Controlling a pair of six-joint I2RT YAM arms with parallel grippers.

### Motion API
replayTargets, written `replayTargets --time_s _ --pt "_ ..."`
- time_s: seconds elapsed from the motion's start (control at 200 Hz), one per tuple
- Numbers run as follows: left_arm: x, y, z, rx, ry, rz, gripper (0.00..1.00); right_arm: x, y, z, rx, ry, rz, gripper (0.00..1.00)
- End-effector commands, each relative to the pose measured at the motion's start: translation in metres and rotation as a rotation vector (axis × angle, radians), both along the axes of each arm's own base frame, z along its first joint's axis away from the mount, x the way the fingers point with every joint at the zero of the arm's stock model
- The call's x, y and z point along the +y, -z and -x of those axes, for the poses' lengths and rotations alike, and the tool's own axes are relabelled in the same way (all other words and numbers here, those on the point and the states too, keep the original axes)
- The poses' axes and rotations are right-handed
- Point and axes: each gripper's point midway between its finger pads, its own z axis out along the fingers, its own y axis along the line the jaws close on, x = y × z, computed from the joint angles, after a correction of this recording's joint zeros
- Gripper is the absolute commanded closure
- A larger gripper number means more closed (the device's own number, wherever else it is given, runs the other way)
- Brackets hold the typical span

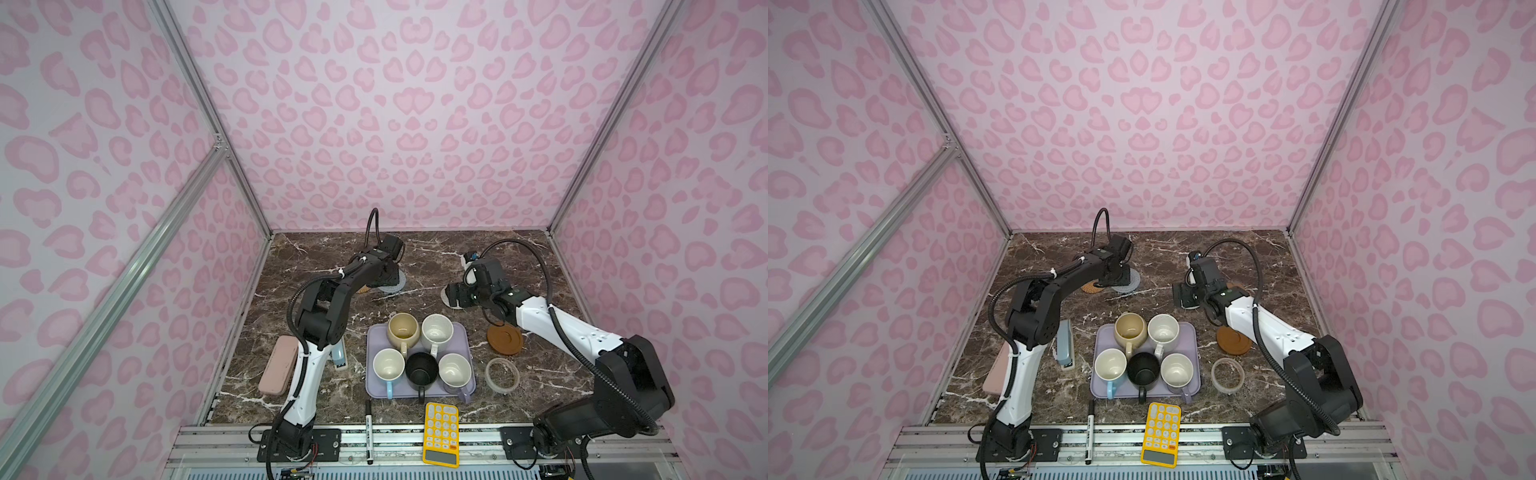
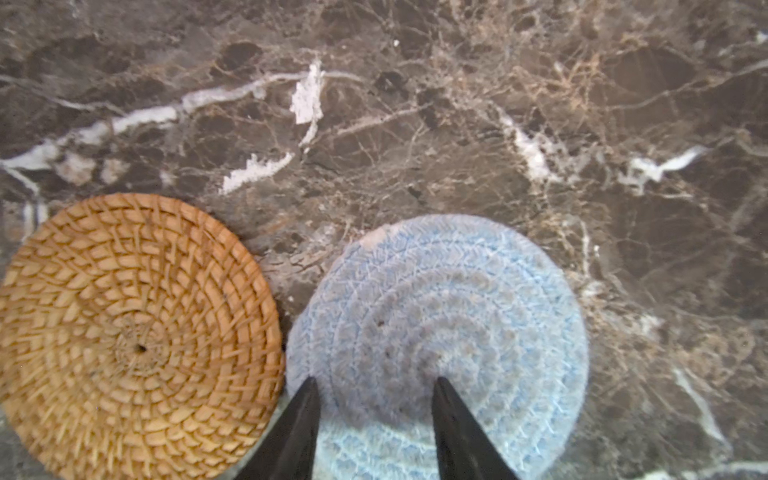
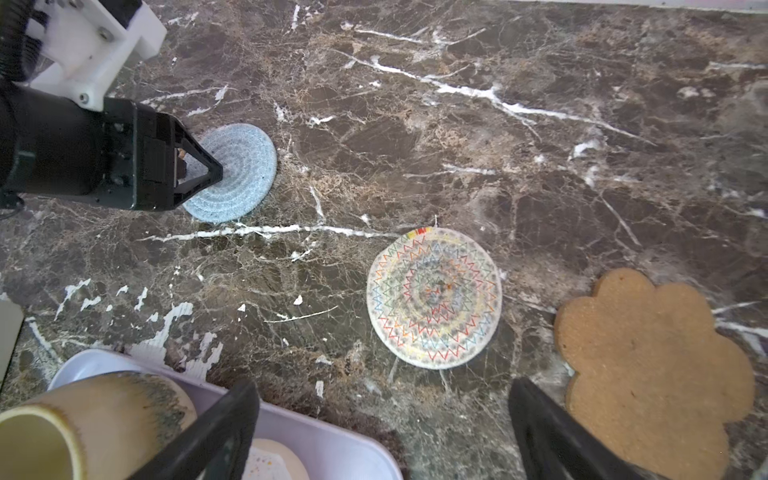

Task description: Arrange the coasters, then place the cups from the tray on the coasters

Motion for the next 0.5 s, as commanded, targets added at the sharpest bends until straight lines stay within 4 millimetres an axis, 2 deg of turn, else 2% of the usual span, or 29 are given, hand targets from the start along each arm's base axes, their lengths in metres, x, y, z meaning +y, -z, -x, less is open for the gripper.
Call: replayTargets --time_s 0.0,0.125,0.215,0.305,0.43,0.495 --pt "0.001 -0.011 0.007 0.008 0.011 0.01 0.51 0.001 0.002 -0.003 -0.01 -0.003 -0.002 0.04" --pt "0.001 -0.03 0.005 -0.033 0.006 0.029 0.46 0.001 0.001 -0.004 -0.011 0.001 -0.003 0.04" --pt "-0.004 -0.051 0.001 -0.088 0.018 0.067 0.41 0.001 0.001 -0.004 -0.009 0.002 -0.004 0.04" --pt "-0.009 -0.07 0.0 -0.13 0.032 0.116 0.4 0.0 0.001 -0.003 -0.006 0.005 -0.005 0.04" --pt "-0.019 -0.1 0.011 -0.178 0.063 0.229 0.39 -0.002 -0.003 -0.001 -0.01 0.012 -0.012 0.03" --pt "-0.024 -0.12 0.021 -0.213 0.08 0.298 0.34 -0.004 -0.007 0.001 -0.019 0.022 -0.02 0.03"
